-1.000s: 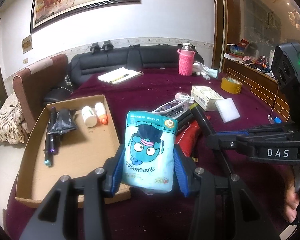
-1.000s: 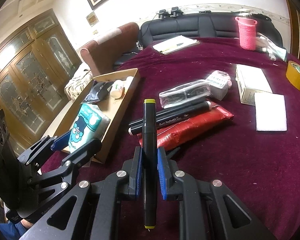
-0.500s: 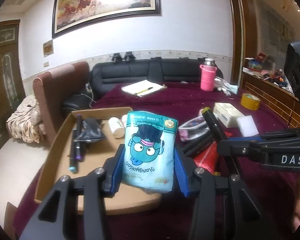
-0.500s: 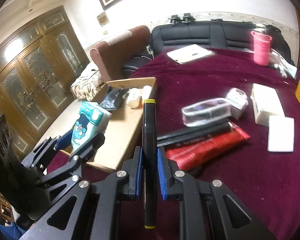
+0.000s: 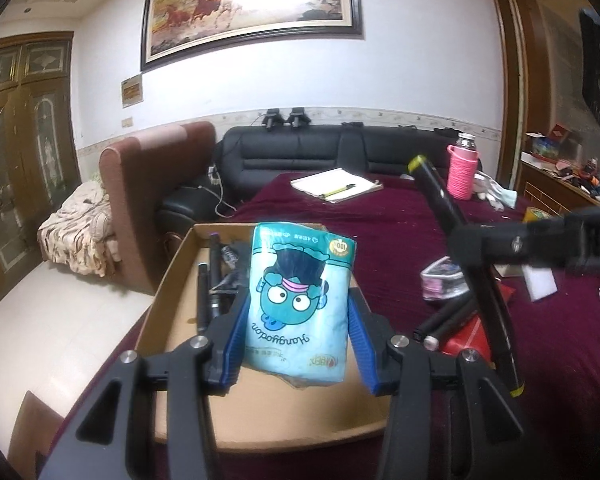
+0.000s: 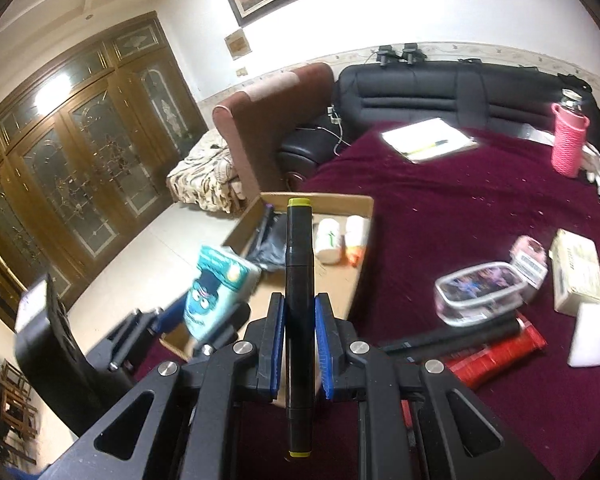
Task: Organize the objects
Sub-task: 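Carry the tissue packet and the marker with both grippers over the cardboard tray, then lower and open the left gripper releasing the packet while the right releases the marker into the tray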
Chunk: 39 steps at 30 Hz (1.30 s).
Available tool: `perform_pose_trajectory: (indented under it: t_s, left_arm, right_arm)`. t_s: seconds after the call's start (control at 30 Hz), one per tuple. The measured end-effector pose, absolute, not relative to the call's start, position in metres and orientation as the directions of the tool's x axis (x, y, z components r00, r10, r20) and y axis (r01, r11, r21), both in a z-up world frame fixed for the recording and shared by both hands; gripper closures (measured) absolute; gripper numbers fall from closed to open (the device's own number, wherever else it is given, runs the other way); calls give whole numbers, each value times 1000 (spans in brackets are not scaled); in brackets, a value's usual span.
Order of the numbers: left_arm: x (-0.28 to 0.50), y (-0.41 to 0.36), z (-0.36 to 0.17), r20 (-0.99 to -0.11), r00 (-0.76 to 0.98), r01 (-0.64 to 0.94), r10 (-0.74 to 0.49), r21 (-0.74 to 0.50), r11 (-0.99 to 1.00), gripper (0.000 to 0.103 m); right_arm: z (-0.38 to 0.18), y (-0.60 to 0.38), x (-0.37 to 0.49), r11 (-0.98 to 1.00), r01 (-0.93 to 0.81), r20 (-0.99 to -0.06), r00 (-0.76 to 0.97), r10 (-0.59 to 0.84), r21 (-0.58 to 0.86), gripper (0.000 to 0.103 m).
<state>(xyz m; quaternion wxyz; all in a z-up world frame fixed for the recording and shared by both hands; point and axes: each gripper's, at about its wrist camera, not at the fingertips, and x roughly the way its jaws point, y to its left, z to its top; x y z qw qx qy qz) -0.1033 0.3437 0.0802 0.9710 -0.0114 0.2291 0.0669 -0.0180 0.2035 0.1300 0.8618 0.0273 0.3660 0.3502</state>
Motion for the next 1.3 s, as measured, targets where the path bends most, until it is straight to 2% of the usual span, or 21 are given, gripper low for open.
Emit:
perform_pose_trajectory:
  t_s: [0.17,0.43,0.8,1.3]
  left_arm:
    - [-94,362,73,-467,873,-170,143,-15,985,57]
    - [-76,395,54,-548,828,-210,118,-108,972,57]
    - [-53,409,35,-626,776,-232,82,-162,959,57]
    - [-27,408,23,-690,722,-227,42,-179,957,55]
  right_arm:
    - [124,235,0,738,-590,-629,446,637,328,86]
    - [87,280,34,781,-554,-714,421,560,287,86]
    - [43,311,89,832,-489,-809,359,466,263,86]
    - [28,316,118,838,-448,-829,302,470,312,86]
